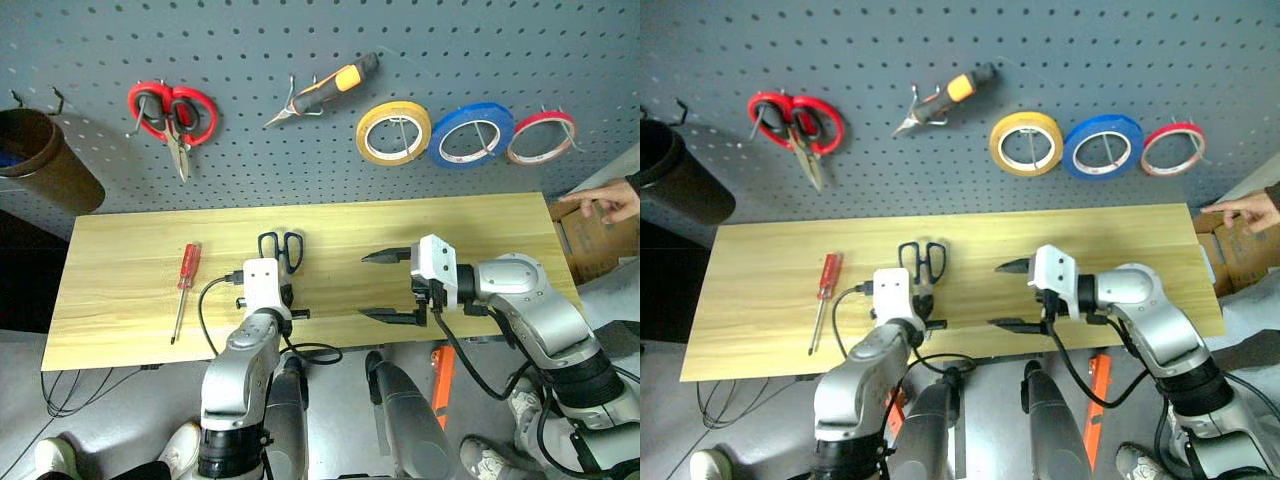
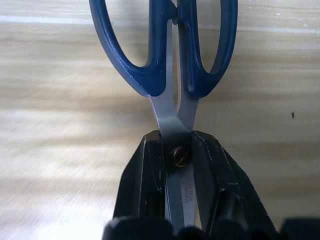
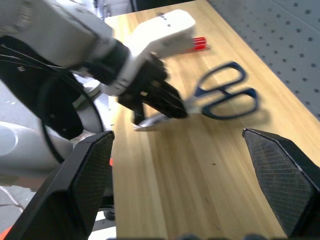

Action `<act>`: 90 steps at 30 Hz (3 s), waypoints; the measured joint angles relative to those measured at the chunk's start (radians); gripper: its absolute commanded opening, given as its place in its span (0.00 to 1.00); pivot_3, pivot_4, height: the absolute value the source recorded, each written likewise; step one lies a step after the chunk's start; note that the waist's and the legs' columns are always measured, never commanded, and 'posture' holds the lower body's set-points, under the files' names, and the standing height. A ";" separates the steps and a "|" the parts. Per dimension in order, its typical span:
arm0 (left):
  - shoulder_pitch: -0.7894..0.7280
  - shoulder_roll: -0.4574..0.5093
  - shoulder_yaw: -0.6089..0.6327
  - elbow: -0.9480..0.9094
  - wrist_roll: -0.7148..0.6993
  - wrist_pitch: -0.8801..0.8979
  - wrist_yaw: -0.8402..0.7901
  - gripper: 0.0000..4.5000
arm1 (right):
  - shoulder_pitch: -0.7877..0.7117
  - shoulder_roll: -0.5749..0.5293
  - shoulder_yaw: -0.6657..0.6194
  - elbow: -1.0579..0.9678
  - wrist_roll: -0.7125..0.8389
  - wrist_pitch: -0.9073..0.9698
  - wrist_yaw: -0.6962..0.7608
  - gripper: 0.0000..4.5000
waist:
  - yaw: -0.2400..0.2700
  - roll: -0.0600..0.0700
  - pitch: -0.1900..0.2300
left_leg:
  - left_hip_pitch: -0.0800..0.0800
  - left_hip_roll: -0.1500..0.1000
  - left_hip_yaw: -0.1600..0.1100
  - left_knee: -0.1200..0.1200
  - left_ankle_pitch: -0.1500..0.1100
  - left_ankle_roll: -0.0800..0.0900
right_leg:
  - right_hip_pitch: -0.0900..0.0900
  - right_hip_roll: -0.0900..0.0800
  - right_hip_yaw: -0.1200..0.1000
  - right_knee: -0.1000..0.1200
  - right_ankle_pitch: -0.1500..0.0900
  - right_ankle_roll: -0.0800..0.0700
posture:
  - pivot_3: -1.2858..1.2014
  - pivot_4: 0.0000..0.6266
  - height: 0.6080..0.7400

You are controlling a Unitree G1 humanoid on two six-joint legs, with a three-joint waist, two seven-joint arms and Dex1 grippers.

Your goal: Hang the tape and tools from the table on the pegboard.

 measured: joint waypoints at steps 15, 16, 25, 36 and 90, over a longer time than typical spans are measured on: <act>0.137 -0.005 -0.075 -0.267 -0.001 0.022 -0.007 0.12 | 0.036 0.025 -0.098 -0.127 0.120 0.142 -0.092 1.00 | 0.001 -0.001 0.000 | -0.001 0.000 -0.001 0.000 0.000 0.000 | 0.000 0.000 0.000 0.000 0.000 0.000 | 0.52 0.70 1.00; 0.152 -0.005 -0.075 -0.288 -0.001 0.019 -0.008 0.12 | 0.048 0.032 -0.118 -0.150 0.149 0.173 -0.111 1.00 | 0.001 -0.001 0.000 | -0.001 0.000 -0.001 0.000 0.000 0.000 | 0.000 0.000 0.000 0.000 0.000 0.000 | 0.52 0.69 1.00; 0.180 0.164 -0.133 -0.378 0.046 -0.145 -0.059 0.12 | 0.054 0.088 -0.228 -0.266 0.338 0.362 -0.275 1.00 | 0.002 0.000 0.000 | -0.001 0.000 0.000 0.000 0.000 0.000 | 0.000 0.000 0.000 -0.001 0.000 0.000 | 0.53 0.64 1.00; 0.167 0.171 -0.192 -0.377 0.166 -0.344 -0.014 0.12 | 0.035 0.133 -0.285 -0.301 0.480 0.412 -0.398 1.00 | 0.003 0.001 -0.004 | -0.002 0.000 -0.001 0.001 0.000 0.000 | 0.000 -0.001 -0.001 0.000 0.000 0.001 | 0.54 0.58 1.00; -0.059 0.052 0.077 -0.145 0.155 -0.485 0.015 0.12 | -0.119 0.225 -0.252 -0.106 0.440 0.256 -0.369 1.00 | 0.051 -0.001 -0.123 | 0.016 0.000 -0.001 0.015 0.001 0.002 | 0.025 0.000 -0.003 -0.001 0.010 0.002 | 0.57 0.35 1.00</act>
